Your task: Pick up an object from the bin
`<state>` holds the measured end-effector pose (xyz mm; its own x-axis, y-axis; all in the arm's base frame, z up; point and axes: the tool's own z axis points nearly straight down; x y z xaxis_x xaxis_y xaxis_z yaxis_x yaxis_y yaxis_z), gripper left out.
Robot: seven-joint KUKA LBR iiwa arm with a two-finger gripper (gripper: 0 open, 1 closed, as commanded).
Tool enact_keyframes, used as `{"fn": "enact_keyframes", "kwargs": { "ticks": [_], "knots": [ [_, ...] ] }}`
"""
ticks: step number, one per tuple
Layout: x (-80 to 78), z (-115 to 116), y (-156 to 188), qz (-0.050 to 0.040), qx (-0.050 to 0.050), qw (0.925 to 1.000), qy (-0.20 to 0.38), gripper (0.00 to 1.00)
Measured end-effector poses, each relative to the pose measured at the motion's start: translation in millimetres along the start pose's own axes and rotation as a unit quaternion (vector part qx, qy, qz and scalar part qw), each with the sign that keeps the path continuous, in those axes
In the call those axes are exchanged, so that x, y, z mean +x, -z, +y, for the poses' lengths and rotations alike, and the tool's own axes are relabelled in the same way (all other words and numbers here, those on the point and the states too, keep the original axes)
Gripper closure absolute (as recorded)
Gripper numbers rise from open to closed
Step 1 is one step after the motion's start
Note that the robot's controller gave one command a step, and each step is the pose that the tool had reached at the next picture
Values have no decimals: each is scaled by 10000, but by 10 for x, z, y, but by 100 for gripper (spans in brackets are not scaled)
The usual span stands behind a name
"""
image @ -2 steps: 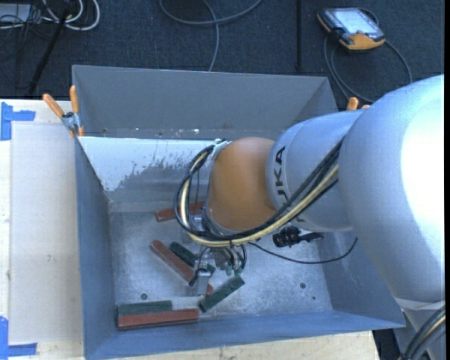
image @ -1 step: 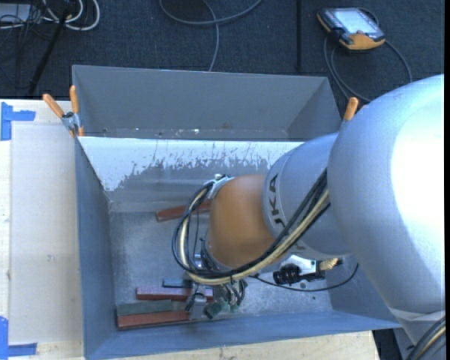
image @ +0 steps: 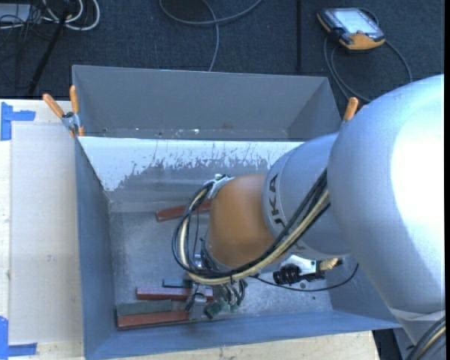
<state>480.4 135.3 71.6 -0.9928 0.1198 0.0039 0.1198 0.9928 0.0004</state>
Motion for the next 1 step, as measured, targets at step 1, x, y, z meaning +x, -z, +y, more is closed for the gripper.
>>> {"fn": "enact_keyframes", "kwargs": {
  "ticks": [1],
  "knots": [
    [-142, 101, 1194, -16, 5, 9999, 115, 100]
  ]
}}
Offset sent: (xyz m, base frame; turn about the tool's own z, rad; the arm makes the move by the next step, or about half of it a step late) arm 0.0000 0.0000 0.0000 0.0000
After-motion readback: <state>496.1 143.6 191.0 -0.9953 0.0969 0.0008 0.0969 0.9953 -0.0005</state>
